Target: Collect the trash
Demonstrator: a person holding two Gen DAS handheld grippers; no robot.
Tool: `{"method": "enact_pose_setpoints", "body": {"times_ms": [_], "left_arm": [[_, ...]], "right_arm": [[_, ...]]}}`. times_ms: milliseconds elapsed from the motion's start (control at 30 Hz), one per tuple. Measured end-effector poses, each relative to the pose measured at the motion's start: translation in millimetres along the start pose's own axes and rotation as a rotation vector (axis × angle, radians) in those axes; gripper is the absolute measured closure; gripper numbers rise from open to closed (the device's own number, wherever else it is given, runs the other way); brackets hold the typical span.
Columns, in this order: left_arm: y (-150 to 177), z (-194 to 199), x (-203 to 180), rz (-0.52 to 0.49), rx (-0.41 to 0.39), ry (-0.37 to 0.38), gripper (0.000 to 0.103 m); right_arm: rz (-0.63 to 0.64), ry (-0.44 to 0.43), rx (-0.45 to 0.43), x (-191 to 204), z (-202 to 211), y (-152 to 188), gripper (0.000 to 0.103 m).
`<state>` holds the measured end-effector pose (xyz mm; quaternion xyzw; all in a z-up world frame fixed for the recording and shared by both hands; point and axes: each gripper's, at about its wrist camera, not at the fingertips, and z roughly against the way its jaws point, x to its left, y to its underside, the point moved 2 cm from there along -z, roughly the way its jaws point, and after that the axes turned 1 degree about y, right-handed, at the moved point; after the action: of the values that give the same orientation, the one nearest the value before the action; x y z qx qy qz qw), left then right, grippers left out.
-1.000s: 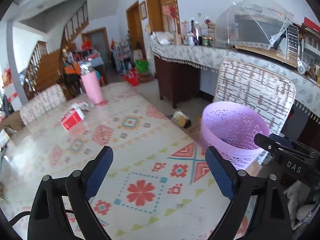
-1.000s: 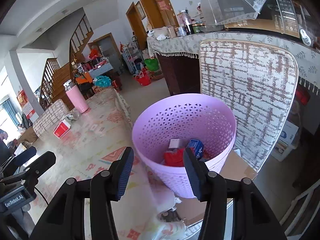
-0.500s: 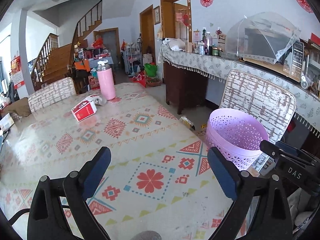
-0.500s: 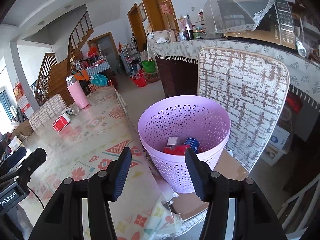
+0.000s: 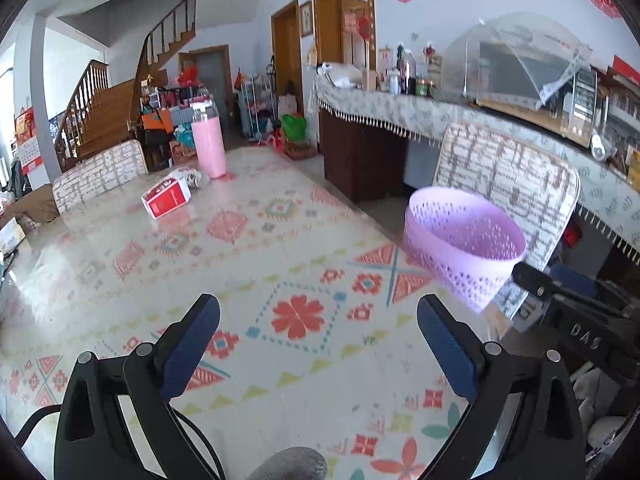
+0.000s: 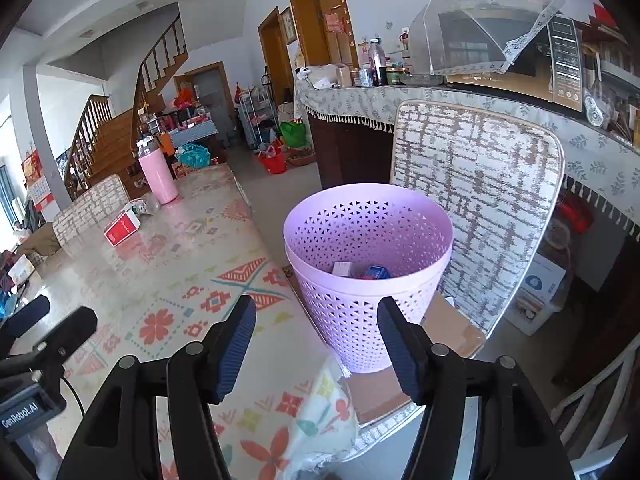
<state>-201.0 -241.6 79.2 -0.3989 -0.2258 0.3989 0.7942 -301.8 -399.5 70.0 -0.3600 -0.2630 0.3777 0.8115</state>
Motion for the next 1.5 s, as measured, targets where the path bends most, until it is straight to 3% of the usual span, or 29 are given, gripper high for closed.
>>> {"method": "enact_pose_setpoints", "body": {"times_ms": [733, 1500], "left_arm": [[17.4, -15.8, -21.1, -0.038, 0.098, 0.021, 0.004], [20.1, -26.2, -29.2, -0.039, 0.139, 0.064, 0.004]], "right_arm": [[0.037, 0.063, -0.015, -8.6, 7.2, 11.8, 0.031], [0.030, 0.078, -0.003, -19.3, 1.3, 15.3, 0.030]]}}
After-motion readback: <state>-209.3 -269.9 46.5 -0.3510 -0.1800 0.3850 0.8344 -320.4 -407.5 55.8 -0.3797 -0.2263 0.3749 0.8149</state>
